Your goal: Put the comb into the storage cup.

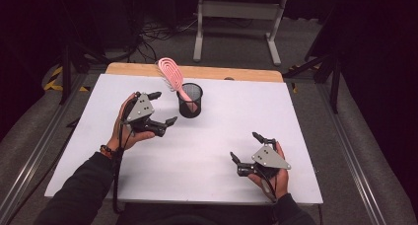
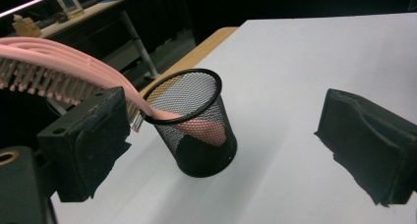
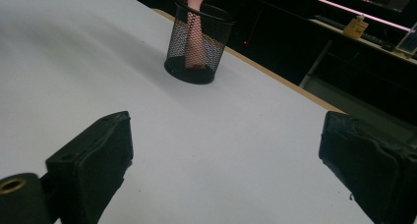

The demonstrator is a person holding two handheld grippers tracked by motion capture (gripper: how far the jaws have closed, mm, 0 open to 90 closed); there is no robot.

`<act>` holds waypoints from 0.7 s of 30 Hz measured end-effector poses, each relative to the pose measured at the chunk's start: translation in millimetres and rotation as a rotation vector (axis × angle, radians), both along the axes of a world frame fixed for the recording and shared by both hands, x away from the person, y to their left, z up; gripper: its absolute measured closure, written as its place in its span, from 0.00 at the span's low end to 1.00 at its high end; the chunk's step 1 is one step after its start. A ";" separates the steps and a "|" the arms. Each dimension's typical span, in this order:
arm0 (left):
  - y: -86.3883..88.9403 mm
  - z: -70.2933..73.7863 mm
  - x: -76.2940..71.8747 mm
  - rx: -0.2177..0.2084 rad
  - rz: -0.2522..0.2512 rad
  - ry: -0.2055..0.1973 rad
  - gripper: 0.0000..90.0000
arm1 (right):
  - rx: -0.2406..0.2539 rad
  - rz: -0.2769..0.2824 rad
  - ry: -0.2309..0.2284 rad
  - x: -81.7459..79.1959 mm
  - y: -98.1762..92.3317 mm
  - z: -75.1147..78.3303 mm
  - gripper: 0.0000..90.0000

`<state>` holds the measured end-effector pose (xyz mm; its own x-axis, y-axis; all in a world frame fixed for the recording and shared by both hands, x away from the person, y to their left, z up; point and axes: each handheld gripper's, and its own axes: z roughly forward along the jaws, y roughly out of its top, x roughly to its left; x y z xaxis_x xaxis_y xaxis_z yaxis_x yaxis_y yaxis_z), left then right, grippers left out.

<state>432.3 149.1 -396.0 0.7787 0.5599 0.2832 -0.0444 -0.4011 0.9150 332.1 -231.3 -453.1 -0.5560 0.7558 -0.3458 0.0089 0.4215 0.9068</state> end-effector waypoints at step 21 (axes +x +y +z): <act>2.1 -17.5 -30.7 0.000 -0.050 -0.006 0.07 | 0.012 -0.002 -0.008 -2.8 -0.8 4.3 0.08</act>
<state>401.6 151.3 -413.5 0.8041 0.5203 0.2876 -0.0695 -0.3981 0.9147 329.4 -232.1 -448.8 -0.5522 0.7608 -0.3409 0.0025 0.4104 0.9119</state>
